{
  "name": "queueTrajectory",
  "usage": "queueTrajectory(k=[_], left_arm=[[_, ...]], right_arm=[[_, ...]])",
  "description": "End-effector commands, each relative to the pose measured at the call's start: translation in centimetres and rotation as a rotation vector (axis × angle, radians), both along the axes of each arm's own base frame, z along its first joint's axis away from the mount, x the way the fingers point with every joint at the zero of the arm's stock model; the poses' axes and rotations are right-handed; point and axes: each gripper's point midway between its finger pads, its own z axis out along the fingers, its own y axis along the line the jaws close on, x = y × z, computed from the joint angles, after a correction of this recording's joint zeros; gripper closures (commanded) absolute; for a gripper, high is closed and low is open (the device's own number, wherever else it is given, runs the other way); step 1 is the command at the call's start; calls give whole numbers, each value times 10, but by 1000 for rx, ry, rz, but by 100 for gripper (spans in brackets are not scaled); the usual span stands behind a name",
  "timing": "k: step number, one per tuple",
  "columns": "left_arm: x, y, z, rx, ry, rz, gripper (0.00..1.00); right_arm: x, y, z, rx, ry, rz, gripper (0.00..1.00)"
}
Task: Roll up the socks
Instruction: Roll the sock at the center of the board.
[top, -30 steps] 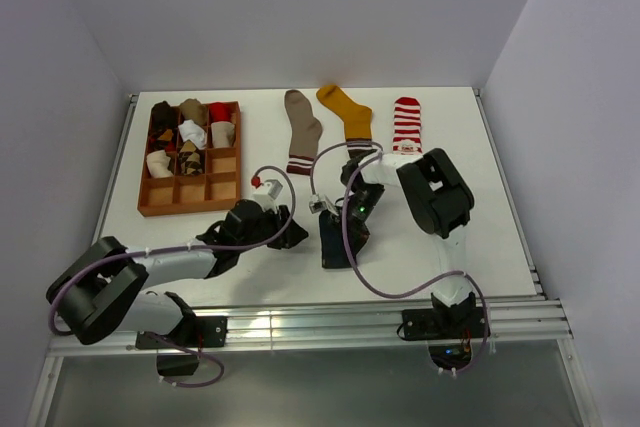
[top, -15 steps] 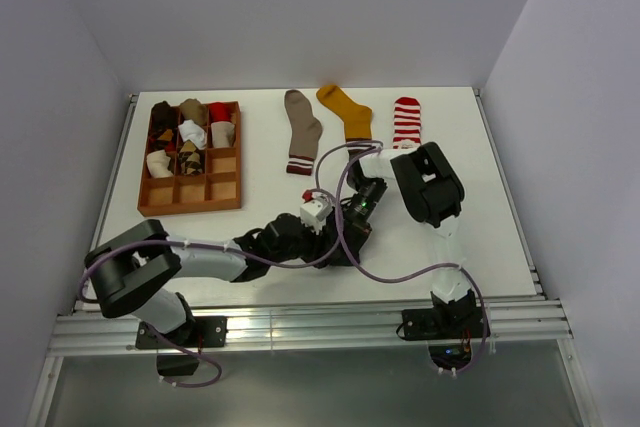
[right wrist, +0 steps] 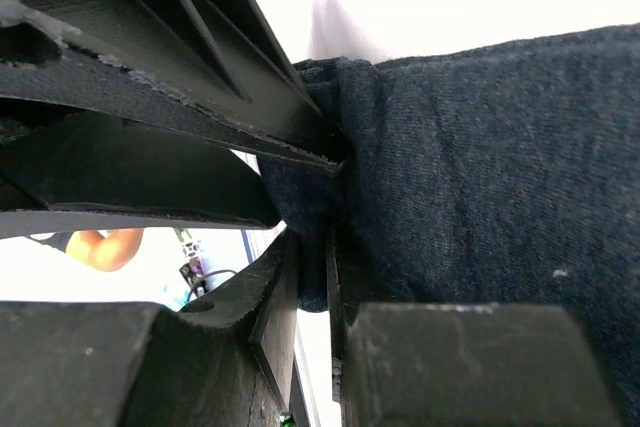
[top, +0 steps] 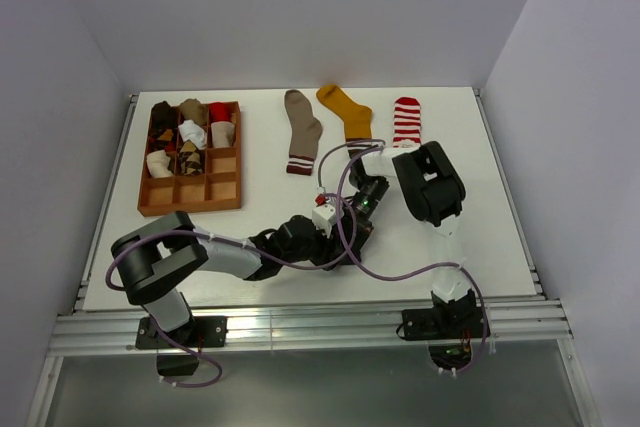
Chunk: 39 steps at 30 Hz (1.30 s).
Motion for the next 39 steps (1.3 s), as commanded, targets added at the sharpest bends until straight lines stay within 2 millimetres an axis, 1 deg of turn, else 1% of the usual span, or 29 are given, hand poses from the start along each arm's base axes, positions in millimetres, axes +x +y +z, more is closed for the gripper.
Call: queueTrajectory(k=[1, 2, 5, 6, 8, 9, 10, 11, 12, 13, 15, 16, 18, 21, 24, 25, 26, 27, 28, 29, 31, 32, 33, 34, 35, 36, 37, 38, 39], left_arm=[[-2, -5, -1, -3, -12, -28, 56], [-5, -5, -3, -3, 0, -39, 57], [-11, -6, -10, 4, 34, -57, 63], [-14, -7, -14, 7, 52, -70, 69], [-17, -8, -18, 11, 82, -71, 75], [-20, -9, -24, 25, 109, -80, 83], [-23, -10, -25, 23, 135, -77, 87], [-24, -9, -28, 27, 152, -71, 91], [-26, -8, -34, 40, 176, -70, 99], [-28, -7, -35, 37, 201, -61, 100], [-30, -4, -46, 59, 240, -45, 100], [-35, -5, -46, 41, 287, -67, 100], [-36, 0, -55, 42, 346, -54, 100], [-34, 4, -61, 28, 440, -36, 100], [-35, 5, -54, -19, 521, -55, 100], [-35, 4, -48, -51, 565, -59, 100], [-33, 6, -47, -59, 591, -51, 100], [-33, 7, -46, -64, 631, -37, 100], [-28, 9, -45, -71, 650, -22, 100], [-30, 9, -46, -67, 689, -31, 100], [-25, 11, -49, -56, 744, -4, 100], [-23, 7, -50, -52, 773, -5, 100], [-28, 8, -50, -43, 819, -16, 100], [-28, 7, -51, -31, 842, -11, 100], [-25, 3, -50, -28, 856, -4, 100], [-29, 5, -51, -6, 904, 0, 100], [-30, 5, -52, 3, 932, 10, 100], [-26, 2, -53, 8, 947, 22, 100], [-27, 2, -54, 14, 973, 31, 100]], right_arm=[[14, -6, -9, -21, -56, 8, 81], [15, -8, -9, -26, -55, 2, 81], [18, -9, -11, -33, -63, -12, 81], [19, -10, -12, -33, -71, -12, 81], [21, -11, -14, -49, -84, -25, 81], [24, -11, -16, -51, -124, -24, 80], [26, -11, -16, -66, -140, -40, 74], [28, -12, -16, -70, -162, -47, 70], [30, -15, -19, -73, -199, -47, 66], [34, -14, -11, -67, -236, -58, 61], [36, -17, -6, -65, -266, -66, 56], [40, -18, 2, -53, -296, -77, 55], [43, -21, 9, -38, -317, -93, 51], [51, -27, 23, -8, -382, -132, 49], [60, -37, 31, 12, -457, -186, 48], [62, -39, 32, 16, -476, -199, 48], [62, -45, 37, 21, -499, -224, 48], [67, -47, 37, 32, -536, -235, 47], [67, -49, 40, 43, -566, -241, 47], [68, -52, 40, 36, -598, -243, 47], [72, -55, 46, 47, -720, -260, 45], [66, -61, 38, 20, -744, -258, 44], [75, -59, 49, 41, -856, -260, 43], [74, -60, 50, 42, -894, -255, 43], [68, -64, 44, 22, -921, -246, 43], [72, -63, 47, 33, -980, -240, 41], [69, -58, 55, 54, -1040, -224, 41], [62, -59, 50, 52, -1053, -208, 41], [64, -58, 51, 49, -1099, -194, 40]])
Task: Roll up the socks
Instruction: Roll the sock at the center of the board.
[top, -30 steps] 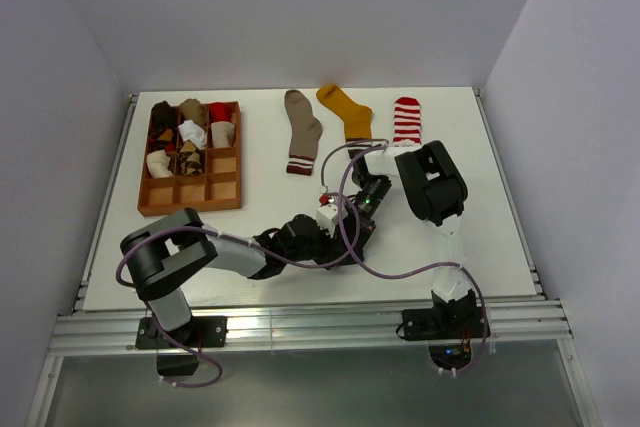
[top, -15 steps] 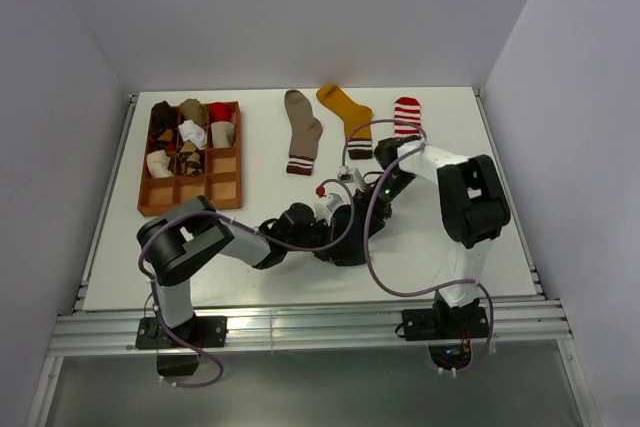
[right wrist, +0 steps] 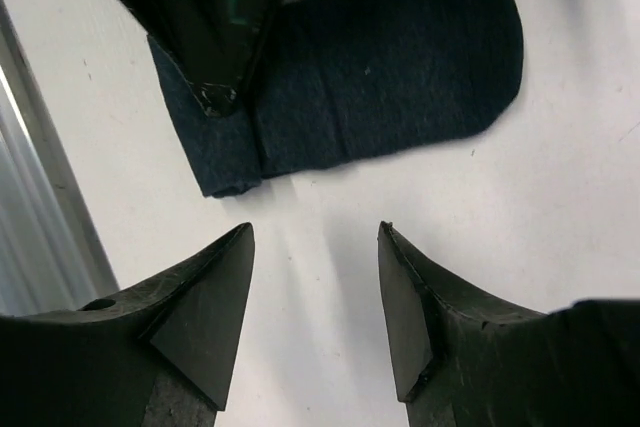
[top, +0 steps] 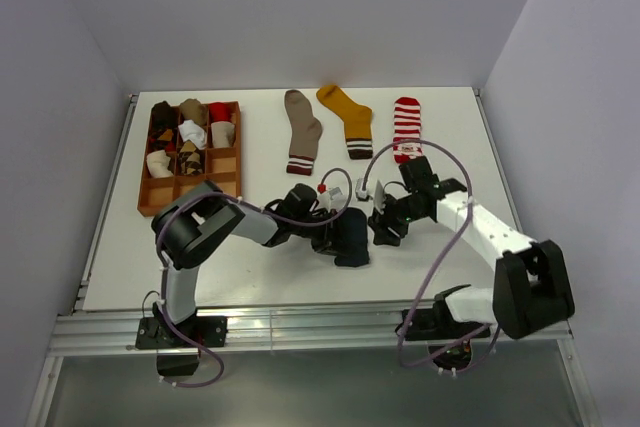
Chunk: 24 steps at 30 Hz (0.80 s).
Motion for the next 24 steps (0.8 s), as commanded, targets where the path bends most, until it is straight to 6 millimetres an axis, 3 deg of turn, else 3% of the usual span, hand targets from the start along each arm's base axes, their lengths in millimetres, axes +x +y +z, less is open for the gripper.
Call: queueTrajectory(k=[1, 11, 24], left_arm=[[-25, 24, -41, 175, 247, 6, 100], [-1, 32, -39, 245, 360, 121, 100], [6, 28, -37, 253, 377, 128, 100]], right_arm=[[16, 11, 8, -18, -243, 42, 40], [-22, 47, -13, -63, -409, 210, 43], [-37, 70, -30, -116, -475, 297, 46]])
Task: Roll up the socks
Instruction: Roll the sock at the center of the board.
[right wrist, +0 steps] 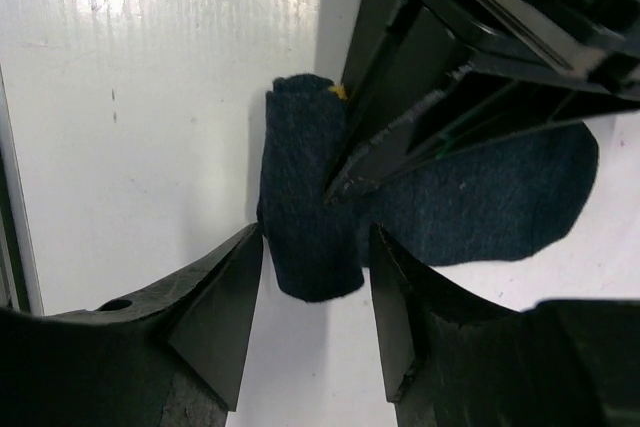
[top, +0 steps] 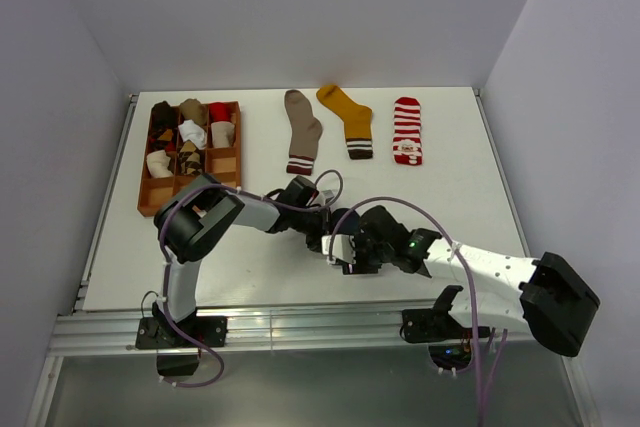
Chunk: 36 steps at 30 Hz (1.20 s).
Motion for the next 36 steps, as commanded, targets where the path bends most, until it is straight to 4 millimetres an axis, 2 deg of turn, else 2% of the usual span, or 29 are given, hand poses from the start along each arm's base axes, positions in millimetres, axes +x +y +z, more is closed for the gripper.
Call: queueTrajectory(k=[1, 3, 6, 10, 13, 16, 17, 18, 19, 20, 21, 23, 24, 26, 27, 28, 29, 30, 31, 32, 33, 34, 35, 36], left_arm=[[1, 14, -31, 120, 26, 35, 100], [2, 12, -28, 111, 25, 32, 100], [4, 12, -25, 109, 7, 28, 98], [7, 14, -17, 88, -12, 39, 88], [9, 18, -11, 74, -31, 56, 78], [11, 24, -4, 59, -60, 78, 70], [17, 27, -3, 63, -83, 96, 70], [16, 32, -3, 67, -93, 105, 69], [20, 33, 6, 50, -121, 117, 67], [27, 37, 7, 58, -145, 147, 67], [28, 42, 13, 53, -163, 160, 66], [36, 51, 17, 53, -200, 199, 66], [40, 56, 19, 67, -229, 229, 66], [44, 61, 23, 65, -259, 250, 66], [47, 66, 24, 81, -287, 275, 66], [49, 68, 26, 87, -309, 285, 66], [50, 71, 26, 96, -324, 299, 66], [49, 75, 25, 104, -335, 307, 66], [53, 77, 31, 105, -371, 330, 66], [55, 80, 32, 109, -391, 336, 66], [56, 81, 37, 103, -415, 337, 66], [58, 85, 34, 131, -446, 334, 67], [59, 86, 35, 146, -474, 327, 67], [65, 87, 42, 161, -515, 332, 67]], right_arm=[[7, 10, -1, -4, -37, -6, 46], [5, 11, -5, -17, -27, 1, 48], [6, 12, -10, -37, -29, -5, 57], [12, 14, -13, -46, -33, -33, 74], [8, 15, -17, -47, 8, -28, 81], [2, 12, -22, -63, 78, -14, 82], [-6, 9, -24, -71, 142, -1, 83], [-7, 10, -24, -74, 171, 6, 83], [-13, 5, -25, -88, 217, 16, 83], [-18, 7, -23, -74, 259, 34, 83], [-12, 7, -21, -65, 290, 22, 83], [-20, 3, -20, -66, 381, 44, 83], [-11, 3, -18, -60, 411, 24, 83], [-15, -3, -19, -76, 493, 29, 82], [-5, 1, -11, -45, 513, 23, 82], [-12, -6, -18, -78, 588, 28, 82], [-11, -6, -17, -79, 619, 29, 82], [-5, 1, -11, -52, 642, 43, 82], [0, -1, -10, -48, 665, 37, 82], [-7, -8, -17, -88, 759, 23, 81], [3, -3, -13, -83, 766, 26, 81], [-3, -7, -10, -97, 833, 27, 81], [-6, -10, -18, -119, 906, 23, 81], [2, -6, -15, -114, 914, 28, 80]])
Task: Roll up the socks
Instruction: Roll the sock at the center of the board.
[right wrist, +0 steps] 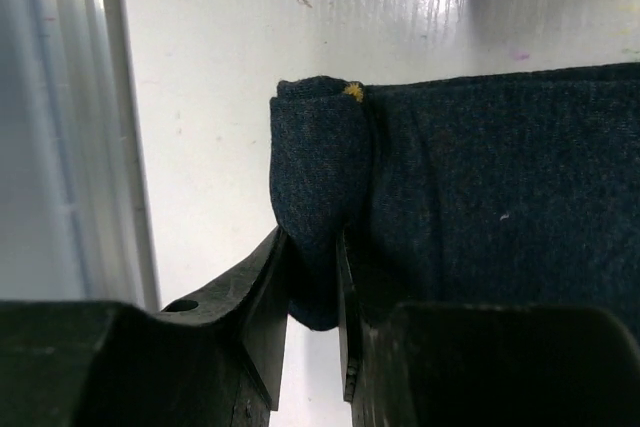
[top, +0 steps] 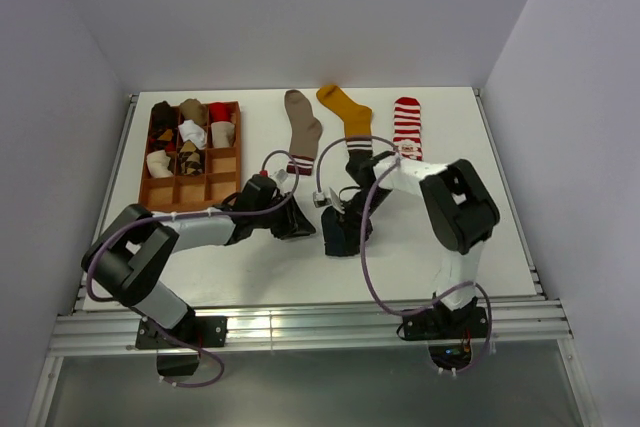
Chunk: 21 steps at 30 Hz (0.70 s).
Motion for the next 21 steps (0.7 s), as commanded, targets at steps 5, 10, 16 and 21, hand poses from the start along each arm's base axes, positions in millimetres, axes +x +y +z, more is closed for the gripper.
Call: queueTrajectory(k=[5, 10, 16, 21], left_arm=[[25, 4, 28, 171, -388, -29, 66], [18, -12, 44, 202, -604, -111, 61], [-11, -48, 37, 247, -766, -303, 58], [-34, -70, 29, 183, -796, -454, 55]], right_arm=[[-24, -18, 1, -95, 379, 27, 80], [-18, -17, -2, -109, 490, 8, 80], [-12, -17, -7, -131, 514, -19, 80], [-10, -22, -12, -151, 515, -34, 80]])
